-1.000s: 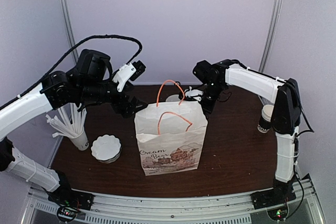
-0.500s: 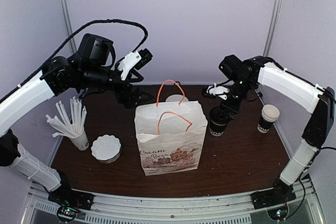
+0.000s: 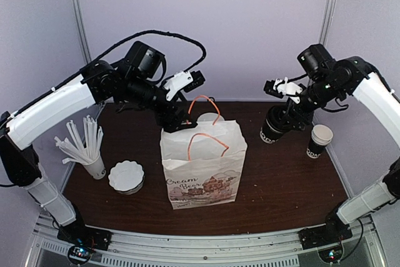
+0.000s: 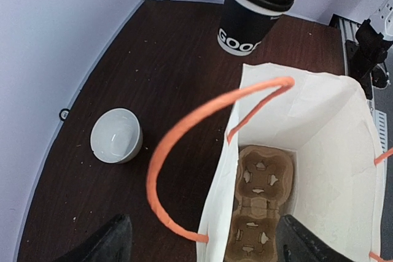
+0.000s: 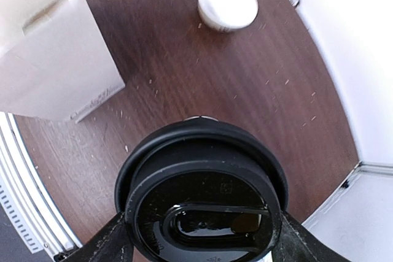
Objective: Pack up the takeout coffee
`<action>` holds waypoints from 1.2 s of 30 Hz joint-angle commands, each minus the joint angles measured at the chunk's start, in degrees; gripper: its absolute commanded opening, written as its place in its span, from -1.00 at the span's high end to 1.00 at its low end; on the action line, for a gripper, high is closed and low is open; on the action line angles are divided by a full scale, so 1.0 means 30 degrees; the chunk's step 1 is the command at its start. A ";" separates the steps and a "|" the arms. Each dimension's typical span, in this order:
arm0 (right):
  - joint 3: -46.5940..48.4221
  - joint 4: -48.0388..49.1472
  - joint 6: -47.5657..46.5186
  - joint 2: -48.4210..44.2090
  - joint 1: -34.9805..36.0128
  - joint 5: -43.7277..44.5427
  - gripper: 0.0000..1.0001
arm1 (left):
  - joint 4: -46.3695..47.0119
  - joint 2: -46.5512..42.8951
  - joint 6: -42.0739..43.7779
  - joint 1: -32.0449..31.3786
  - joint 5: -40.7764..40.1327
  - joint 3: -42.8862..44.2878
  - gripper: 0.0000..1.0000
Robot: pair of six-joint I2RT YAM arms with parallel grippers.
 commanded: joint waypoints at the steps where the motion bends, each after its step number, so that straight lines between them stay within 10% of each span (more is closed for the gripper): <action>1: 0.1368 -0.0236 0.0219 -0.0818 -0.0106 -0.0975 -0.50 | -0.0428 0.1252 0.0862 0.0099 0.0851 0.2078 -0.63; 19: 0.6358 -0.0035 0.0332 -0.1469 -0.0106 -0.2875 -0.52 | -0.3487 0.5553 0.1146 0.0090 0.3614 0.7046 0.48; 22: 0.6613 0.0211 0.0277 -0.1628 -0.0110 -0.3090 -0.52 | -0.3930 0.6705 0.0909 0.0050 0.4254 0.8474 0.96; 36: 0.8849 -0.0381 0.0335 -0.1719 -0.0106 -0.8523 -0.54 | -0.0970 0.7509 -0.1640 0.0017 0.6080 1.0740 1.00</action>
